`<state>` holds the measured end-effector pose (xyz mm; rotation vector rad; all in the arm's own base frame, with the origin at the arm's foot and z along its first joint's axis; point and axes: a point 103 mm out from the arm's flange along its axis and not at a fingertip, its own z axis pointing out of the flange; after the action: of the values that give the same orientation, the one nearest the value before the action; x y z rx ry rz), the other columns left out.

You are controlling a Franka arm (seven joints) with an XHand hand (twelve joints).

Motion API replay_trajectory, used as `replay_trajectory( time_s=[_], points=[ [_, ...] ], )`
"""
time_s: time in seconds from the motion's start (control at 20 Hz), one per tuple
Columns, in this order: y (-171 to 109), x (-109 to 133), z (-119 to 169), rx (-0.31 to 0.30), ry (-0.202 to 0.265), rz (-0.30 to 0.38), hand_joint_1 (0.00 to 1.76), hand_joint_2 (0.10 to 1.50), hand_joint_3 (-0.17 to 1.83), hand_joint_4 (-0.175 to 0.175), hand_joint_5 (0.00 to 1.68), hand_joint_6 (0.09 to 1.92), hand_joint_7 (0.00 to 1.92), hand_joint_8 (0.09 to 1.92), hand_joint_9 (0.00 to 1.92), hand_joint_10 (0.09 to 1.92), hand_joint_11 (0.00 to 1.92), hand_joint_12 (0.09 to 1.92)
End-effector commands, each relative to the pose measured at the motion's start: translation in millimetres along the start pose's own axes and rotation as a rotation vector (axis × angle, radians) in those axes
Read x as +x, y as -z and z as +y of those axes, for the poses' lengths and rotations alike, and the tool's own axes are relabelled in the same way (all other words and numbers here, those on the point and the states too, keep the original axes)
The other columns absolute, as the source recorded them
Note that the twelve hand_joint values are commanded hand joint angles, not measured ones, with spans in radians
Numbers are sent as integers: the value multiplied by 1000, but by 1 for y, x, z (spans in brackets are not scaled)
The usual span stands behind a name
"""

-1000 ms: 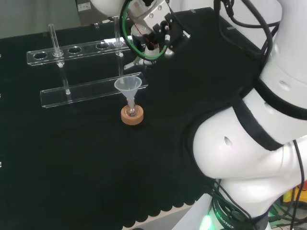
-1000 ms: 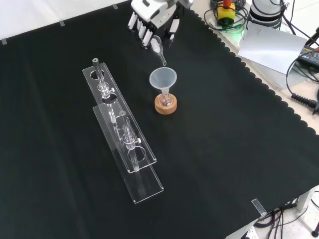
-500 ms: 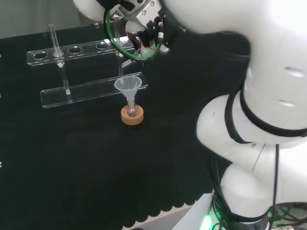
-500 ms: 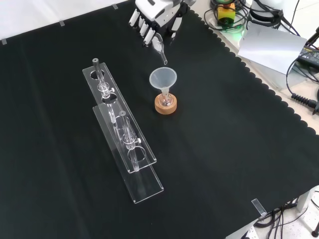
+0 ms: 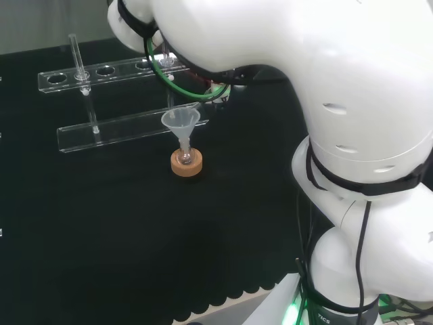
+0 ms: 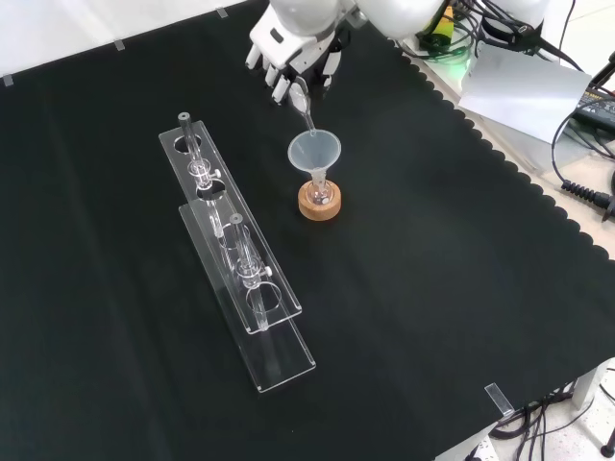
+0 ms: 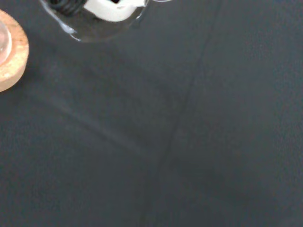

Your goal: Pour all the NaCl from the weighing funnel into the round-bottom flask.

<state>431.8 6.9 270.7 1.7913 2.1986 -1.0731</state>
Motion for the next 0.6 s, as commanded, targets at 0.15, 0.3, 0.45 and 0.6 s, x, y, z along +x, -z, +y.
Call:
replay_trajectory(
  time_s=[0.15,0.3,0.45,0.6],
  points=[
    [2,2,5,-13,11,0,1047,852,484,175,1042,1002,1067,583,1292,278,817,1099],
    [1,2,5,-14,15,-10,1047,852,485,175,1042,1002,1067,583,1292,278,817,1099],
    [3,2,6,-11,14,-28,1047,852,486,175,1043,1002,1067,583,1292,277,817,1099],
    [5,4,6,-10,12,-48,1047,852,486,175,1043,1002,1067,583,1292,277,817,1099]
  ],
)
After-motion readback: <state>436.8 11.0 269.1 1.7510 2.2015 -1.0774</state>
